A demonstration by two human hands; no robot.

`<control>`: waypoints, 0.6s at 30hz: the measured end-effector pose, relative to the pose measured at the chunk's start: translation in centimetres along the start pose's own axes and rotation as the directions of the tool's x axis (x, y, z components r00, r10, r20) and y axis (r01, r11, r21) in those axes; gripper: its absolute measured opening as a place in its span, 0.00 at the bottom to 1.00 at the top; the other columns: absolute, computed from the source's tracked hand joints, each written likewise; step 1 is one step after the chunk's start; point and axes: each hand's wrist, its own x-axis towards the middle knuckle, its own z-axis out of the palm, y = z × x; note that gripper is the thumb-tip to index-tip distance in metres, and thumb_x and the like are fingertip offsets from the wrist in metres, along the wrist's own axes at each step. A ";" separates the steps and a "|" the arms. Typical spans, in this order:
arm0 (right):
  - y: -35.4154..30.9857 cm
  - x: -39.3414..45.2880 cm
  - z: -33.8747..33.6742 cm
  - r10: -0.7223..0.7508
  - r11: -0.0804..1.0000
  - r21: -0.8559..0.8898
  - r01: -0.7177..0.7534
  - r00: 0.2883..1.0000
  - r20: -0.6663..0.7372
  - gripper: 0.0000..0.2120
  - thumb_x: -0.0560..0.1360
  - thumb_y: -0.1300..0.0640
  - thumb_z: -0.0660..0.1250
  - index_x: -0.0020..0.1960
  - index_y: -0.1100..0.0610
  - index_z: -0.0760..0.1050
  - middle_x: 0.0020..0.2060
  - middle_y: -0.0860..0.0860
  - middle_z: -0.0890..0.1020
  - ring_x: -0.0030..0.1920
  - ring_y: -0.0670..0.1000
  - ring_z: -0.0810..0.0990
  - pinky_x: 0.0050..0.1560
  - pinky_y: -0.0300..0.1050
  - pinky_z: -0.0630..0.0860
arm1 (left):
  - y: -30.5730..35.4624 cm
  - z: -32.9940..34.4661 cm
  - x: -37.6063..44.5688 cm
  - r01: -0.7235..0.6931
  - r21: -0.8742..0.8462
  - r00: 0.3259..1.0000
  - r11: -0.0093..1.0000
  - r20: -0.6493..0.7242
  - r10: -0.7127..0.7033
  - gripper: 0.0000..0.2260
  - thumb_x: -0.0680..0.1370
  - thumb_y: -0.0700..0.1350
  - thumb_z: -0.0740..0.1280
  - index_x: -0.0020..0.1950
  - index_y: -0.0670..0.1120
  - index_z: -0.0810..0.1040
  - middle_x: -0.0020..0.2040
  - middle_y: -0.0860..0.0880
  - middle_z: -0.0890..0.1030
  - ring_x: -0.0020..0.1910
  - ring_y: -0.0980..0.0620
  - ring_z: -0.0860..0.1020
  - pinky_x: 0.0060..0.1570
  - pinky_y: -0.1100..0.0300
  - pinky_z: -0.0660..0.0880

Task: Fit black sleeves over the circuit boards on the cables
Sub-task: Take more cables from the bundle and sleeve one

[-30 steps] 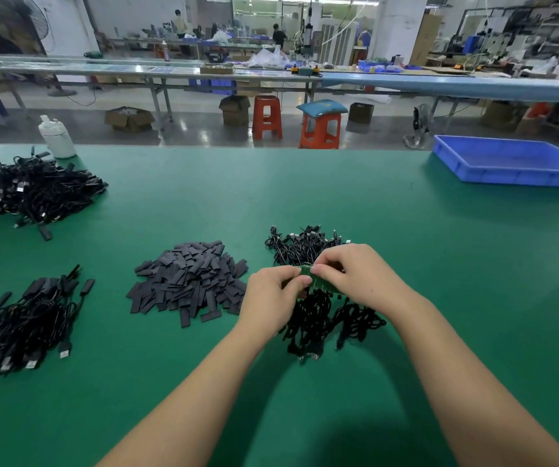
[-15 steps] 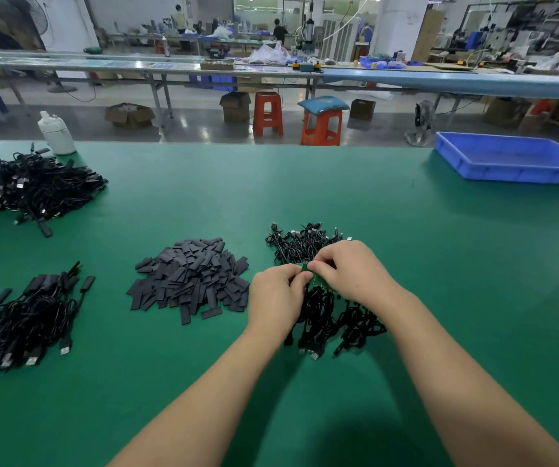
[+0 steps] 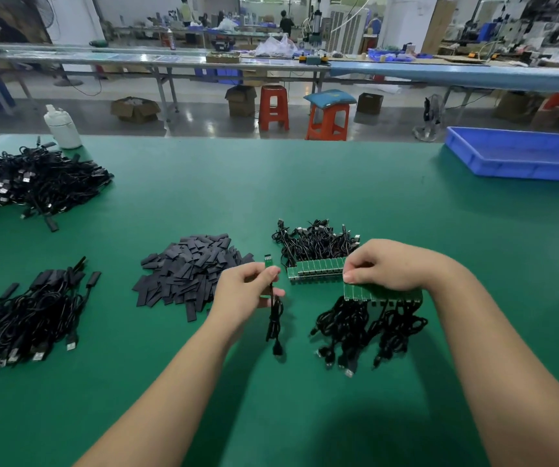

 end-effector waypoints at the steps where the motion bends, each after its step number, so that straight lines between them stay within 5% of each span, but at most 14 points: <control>1: 0.0 0.6 0.1 0.005 1.000 -0.011 -0.005 0.999 0.045 0.11 0.80 0.47 0.65 0.39 0.44 0.77 0.32 0.37 0.80 0.33 0.38 0.75 0.40 0.41 0.72 | -0.1 -0.3 0.0 0.013 -0.011 1.000 1.000 0.001 -0.013 0.06 0.77 0.43 0.71 0.44 0.42 0.84 0.39 0.48 0.83 0.40 0.46 0.85 0.32 0.62 0.77; 4: 0.0 3.4 1.5 0.051 0.994 -0.102 -0.039 0.991 0.123 0.12 0.82 0.48 0.62 0.42 0.46 0.77 0.36 0.40 0.81 0.40 0.43 0.79 0.42 0.42 0.72 | -0.4 -0.9 0.1 0.027 0.003 0.999 1.000 0.021 -0.027 0.06 0.77 0.44 0.72 0.41 0.43 0.83 0.34 0.50 0.79 0.40 0.45 0.85 0.32 0.62 0.77; 10: 0.6 9.5 5.3 0.110 0.982 -0.154 -0.109 0.994 0.001 0.12 0.83 0.50 0.58 0.54 0.52 0.79 0.50 0.49 0.82 0.52 0.52 0.79 0.63 0.54 0.74 | -0.9 -1.4 -0.2 -0.024 0.076 0.998 0.997 0.060 0.020 0.05 0.75 0.42 0.73 0.43 0.41 0.80 0.34 0.47 0.79 0.40 0.47 0.85 0.38 0.60 0.78; 14: 0.4 10.6 8.5 0.080 0.962 -0.234 -0.142 0.964 -0.254 0.14 0.83 0.51 0.58 0.61 0.54 0.78 0.60 0.52 0.78 0.60 0.54 0.76 0.65 0.54 0.73 | -0.9 -1.9 -0.6 -0.089 0.181 0.993 0.979 0.090 0.074 0.09 0.74 0.46 0.75 0.38 0.49 0.77 0.38 0.43 0.84 0.35 0.51 0.74 0.42 0.56 0.71; 16: -1.0 10.4 9.8 0.042 0.999 -0.007 -0.049 0.915 -0.401 0.14 0.84 0.50 0.57 0.57 0.54 0.80 0.56 0.50 0.81 0.58 0.51 0.78 0.62 0.49 0.74 | -0.7 -2.4 -0.8 -0.097 0.181 0.988 0.979 0.139 0.072 0.09 0.74 0.47 0.75 0.37 0.50 0.77 0.38 0.41 0.83 0.37 0.51 0.72 0.44 0.55 0.68; 18: -3.2 9.6 10.9 0.076 0.907 0.418 0.056 0.953 -0.293 0.19 0.84 0.44 0.53 0.53 0.50 0.81 0.51 0.45 0.84 0.55 0.47 0.81 0.62 0.49 0.75 | -0.5 -2.8 -1.0 -0.102 0.146 0.978 0.984 0.195 0.072 0.07 0.75 0.44 0.74 0.39 0.46 0.79 0.35 0.41 0.81 0.37 0.51 0.72 0.46 0.55 0.68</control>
